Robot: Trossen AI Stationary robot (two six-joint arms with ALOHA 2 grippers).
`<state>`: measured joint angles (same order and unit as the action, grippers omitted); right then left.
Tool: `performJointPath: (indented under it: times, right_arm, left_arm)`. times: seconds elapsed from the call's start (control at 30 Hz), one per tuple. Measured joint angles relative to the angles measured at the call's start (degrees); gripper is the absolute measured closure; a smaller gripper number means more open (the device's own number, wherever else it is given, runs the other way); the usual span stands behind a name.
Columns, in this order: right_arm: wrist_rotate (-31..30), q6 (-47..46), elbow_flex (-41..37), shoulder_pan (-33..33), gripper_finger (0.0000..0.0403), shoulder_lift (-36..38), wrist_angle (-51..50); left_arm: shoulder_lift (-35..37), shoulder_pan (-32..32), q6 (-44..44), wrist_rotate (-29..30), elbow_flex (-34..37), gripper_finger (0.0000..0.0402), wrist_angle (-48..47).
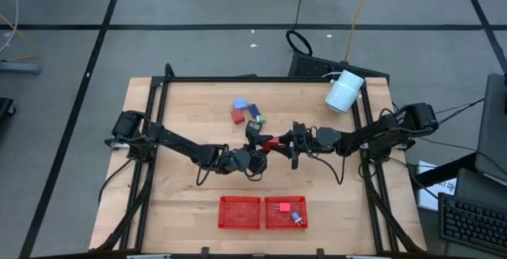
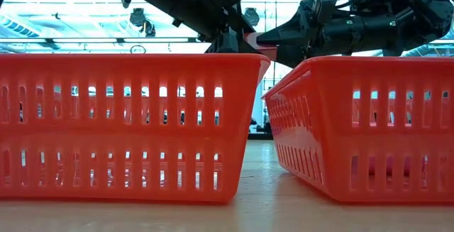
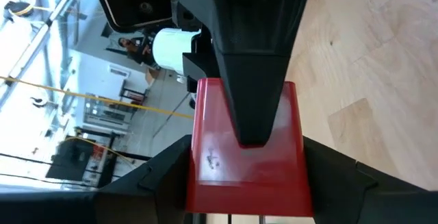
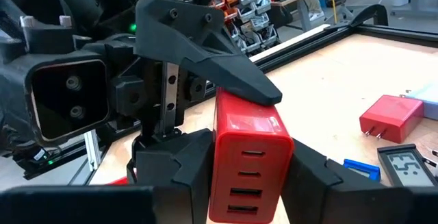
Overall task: Pick & Place Office items
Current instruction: Put the left red charger adapter into the right red bin
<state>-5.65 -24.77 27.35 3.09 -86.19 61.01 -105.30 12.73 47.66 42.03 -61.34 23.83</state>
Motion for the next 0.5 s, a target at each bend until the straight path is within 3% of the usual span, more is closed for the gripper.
performJointPath:
  times: [0.27, 0.5]
  right_arm:
    - [1.1, -0.6, 0.0, 0.0, 0.0279, 0.0, 0.0]
    - [1.7, 0.6, 0.0, 0.1, 0.028, 0.0, -0.1]
  left_arm:
    - [0.0, 0.2, -3.8, 0.1, 0.0, 0.0174, -0.2]
    - [0.0, 1.4, -9.9, -0.1, 0.0, 0.0143, 0.1]
